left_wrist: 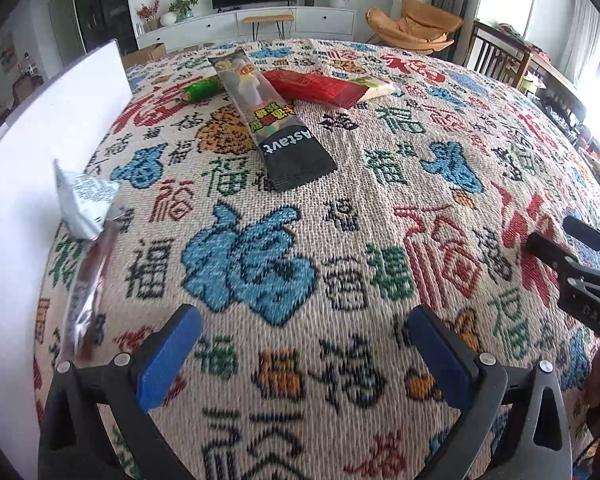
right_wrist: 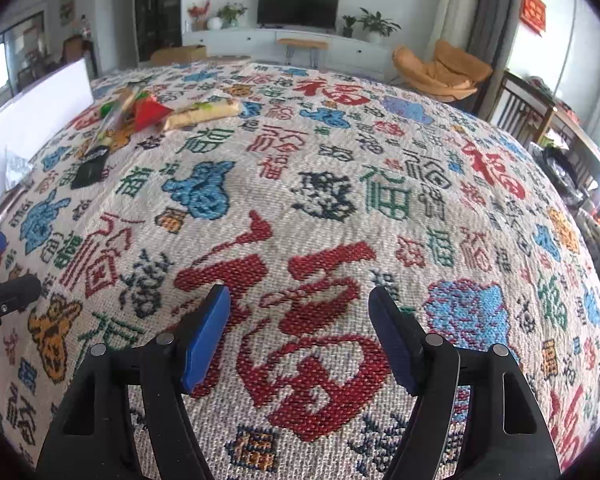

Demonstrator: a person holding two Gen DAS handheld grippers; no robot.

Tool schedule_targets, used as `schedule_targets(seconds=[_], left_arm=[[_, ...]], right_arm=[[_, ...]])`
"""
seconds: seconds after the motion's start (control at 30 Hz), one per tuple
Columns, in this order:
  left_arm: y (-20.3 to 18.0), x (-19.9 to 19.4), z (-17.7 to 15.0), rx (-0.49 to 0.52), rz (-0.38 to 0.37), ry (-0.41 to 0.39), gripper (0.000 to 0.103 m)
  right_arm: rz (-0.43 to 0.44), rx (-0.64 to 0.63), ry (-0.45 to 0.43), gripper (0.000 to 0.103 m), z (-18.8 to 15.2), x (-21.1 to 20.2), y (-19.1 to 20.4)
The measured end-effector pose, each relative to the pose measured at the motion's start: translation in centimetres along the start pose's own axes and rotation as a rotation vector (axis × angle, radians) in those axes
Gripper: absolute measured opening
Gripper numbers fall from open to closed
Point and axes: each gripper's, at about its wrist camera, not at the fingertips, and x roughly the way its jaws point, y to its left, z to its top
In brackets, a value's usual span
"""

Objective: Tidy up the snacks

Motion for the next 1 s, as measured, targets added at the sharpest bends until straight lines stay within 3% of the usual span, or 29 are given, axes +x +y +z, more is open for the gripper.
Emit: schedule_targets(seconds=[0.13, 0.47, 1.0], left_arm=[[0.5, 1.5, 1.8, 0.0, 0.015, -0.055, 0.103], [1.0, 2.2, 2.7, -0.014, 0.015, -0.056, 0.103], [1.0, 2.2, 2.7, -0.014, 0.015, -0.056, 0.103]], right_arm=[[-0.022, -0.007, 0.002, 0.079, 0.3, 0.2, 0.2], [-0.07, -0.037, -0.005, 0.081, 0.2, 0.2, 1.2], [0.032, 0.047, 0.021, 0.081, 0.1, 0.7, -0.5]])
